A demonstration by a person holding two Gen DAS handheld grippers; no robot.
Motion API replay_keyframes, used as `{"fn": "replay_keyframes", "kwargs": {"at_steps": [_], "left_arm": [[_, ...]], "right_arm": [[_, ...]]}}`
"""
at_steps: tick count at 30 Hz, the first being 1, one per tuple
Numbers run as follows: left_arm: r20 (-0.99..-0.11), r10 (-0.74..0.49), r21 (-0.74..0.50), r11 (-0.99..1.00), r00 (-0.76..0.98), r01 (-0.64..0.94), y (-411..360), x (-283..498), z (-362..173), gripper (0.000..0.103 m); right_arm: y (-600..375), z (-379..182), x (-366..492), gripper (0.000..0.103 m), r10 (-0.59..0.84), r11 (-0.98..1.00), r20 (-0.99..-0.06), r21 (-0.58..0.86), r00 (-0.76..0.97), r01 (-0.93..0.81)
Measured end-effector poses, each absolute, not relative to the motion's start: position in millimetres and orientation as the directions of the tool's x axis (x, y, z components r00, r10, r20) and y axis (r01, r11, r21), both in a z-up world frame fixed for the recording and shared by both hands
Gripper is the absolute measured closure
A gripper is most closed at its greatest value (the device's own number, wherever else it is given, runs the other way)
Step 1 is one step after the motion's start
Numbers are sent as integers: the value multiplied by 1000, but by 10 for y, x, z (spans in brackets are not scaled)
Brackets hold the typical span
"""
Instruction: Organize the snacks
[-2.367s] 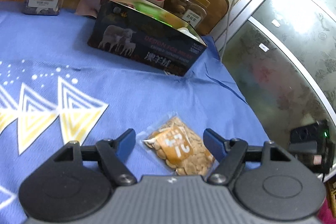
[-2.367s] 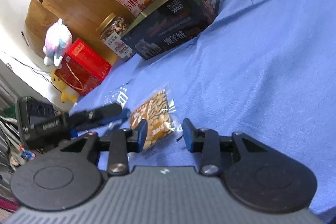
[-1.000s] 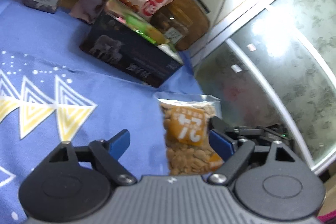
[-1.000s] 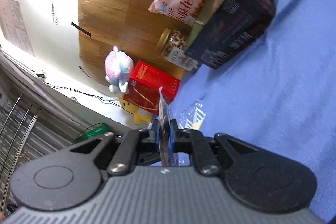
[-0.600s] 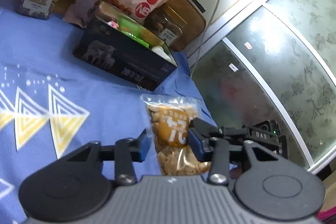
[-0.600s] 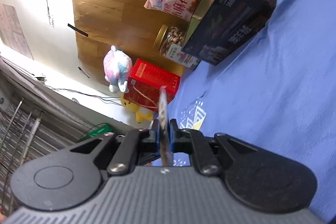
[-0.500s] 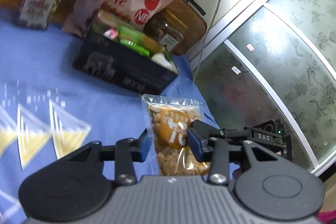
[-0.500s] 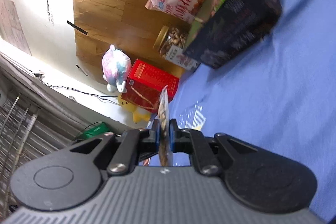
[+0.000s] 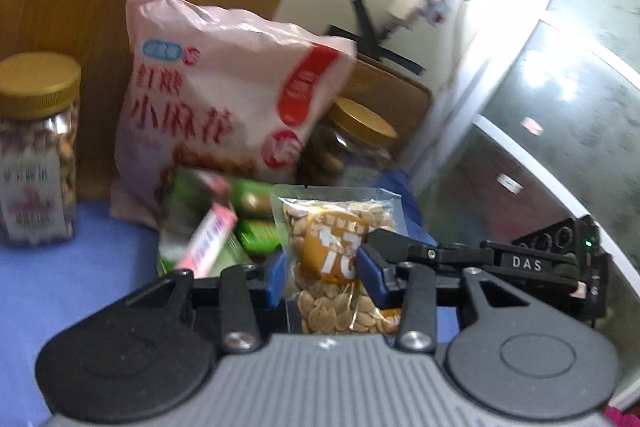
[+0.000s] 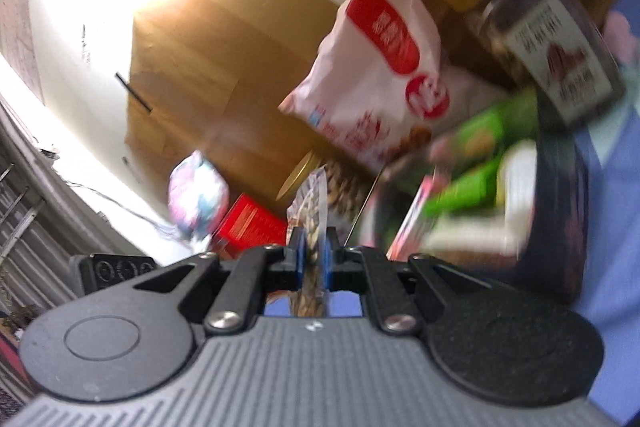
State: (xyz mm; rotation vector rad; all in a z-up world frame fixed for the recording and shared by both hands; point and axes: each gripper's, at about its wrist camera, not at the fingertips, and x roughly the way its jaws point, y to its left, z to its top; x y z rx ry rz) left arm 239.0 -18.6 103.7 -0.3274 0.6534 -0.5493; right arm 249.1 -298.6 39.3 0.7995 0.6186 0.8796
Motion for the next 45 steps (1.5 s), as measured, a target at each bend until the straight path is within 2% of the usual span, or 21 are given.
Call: {"fn": "replay_keyframes", "kwargs": {"at_steps": [5, 8, 11, 12, 13, 17, 21, 26, 34, 38, 45], "left_arm": [[-513, -502, -400, 857, 696, 324, -168, 2837, 937, 65], [-553, -434, -330, 898, 711, 291, -198, 2965, 817, 63], [-589, -378, -252, 926, 714, 282, -271, 2957, 697, 63], [-596, -359, -222, 933, 718, 283, -301, 2930, 665, 63], [-601, -338, -194, 941, 724, 278, -324, 2909, 641, 62], [-601, -292, -151, 956, 744, 253, -370, 2819, 653, 61], [-576, -262, -127, 964, 775, 231, -394, 2601, 791, 58], [-561, -215, -76, 975, 799, 209, -480, 2233, 889, 55], [-616, -151, -29, 985, 774, 169, -607, 1622, 711, 49], [-634, -130, -10, 987, 762, 161, -679, 1340, 591, 47], [-647, -106, 7, 989, 755, 144, -737, 943, 438, 40]], "right_arm": [[-2840, 319, 2961, 91, 826, 448, -173, 780, 537, -437], [-2669, 251, 3040, 87, 786, 544, -236, 703, 572, -458], [-2512, 193, 2983, 79, 745, 632, -306, 610, 593, -479], [-2471, 190, 2928, 69, 726, 663, -319, 562, 610, -495], [-2434, 191, 2883, 66, 700, 698, -336, 510, 630, -503], [-2411, 225, 2751, 62, 620, 775, -346, 407, 704, -483], [-2494, 268, 2634, 56, 581, 804, -344, 383, 737, -454], [-2578, 320, 2284, 56, 562, 812, -318, 386, 763, -437], [-2672, 271, 1494, 55, 526, 832, -303, 374, 794, -409], [-2740, 174, 1159, 55, 505, 835, -311, 413, 805, -364], [-2735, 25, 750, 55, 508, 830, -356, 445, 784, -336]]}}
